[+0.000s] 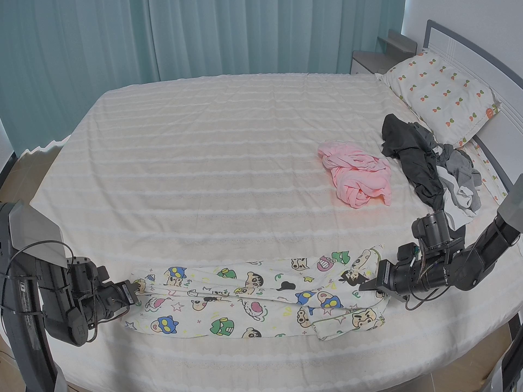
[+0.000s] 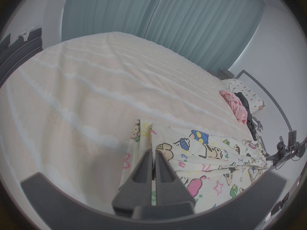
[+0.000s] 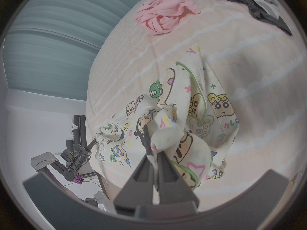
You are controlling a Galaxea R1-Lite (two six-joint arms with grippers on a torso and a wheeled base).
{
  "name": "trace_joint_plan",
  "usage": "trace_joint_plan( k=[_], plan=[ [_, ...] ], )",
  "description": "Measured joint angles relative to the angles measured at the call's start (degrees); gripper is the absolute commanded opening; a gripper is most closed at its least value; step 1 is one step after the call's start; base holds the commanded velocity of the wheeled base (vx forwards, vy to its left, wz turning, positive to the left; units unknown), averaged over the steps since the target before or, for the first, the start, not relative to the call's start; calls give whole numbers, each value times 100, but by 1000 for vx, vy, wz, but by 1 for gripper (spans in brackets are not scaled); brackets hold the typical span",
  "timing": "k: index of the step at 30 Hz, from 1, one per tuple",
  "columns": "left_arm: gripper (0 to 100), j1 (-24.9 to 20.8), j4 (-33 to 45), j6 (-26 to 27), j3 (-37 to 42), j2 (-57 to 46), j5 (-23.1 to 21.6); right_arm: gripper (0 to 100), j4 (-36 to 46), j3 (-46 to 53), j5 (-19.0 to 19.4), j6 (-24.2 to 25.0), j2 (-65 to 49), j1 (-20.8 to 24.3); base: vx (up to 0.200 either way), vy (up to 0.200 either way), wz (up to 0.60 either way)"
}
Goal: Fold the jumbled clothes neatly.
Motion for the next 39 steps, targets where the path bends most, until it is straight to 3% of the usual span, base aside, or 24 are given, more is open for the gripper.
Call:
trace_joint_plan(
  k=[12,13,24,30,34,39],
  plan=[
    [0,6,-10,-40,-22,177,0,0,-40,-78,7,18,195,-51,0,0,0],
    [0,6,-7,-46,-22,182,0,100,-40,-80,7,13,206,-52,0,0,0],
    [0,74,-10,-76,30,182,-48,100,-288,22,-4,-2,234,-165,0,0,0],
    [0,151,-7,-506,180,72,-307,100,-400,187,5,-160,135,-305,0,0,0],
    [0,254,-10,-703,282,-41,-527,100,-722,429,77,-778,49,-416,0,0,0],
    [0,469,-7,-906,395,-171,-887,100,-1139,794,161,-1991,-26,-532,0,0,0]
  ],
)
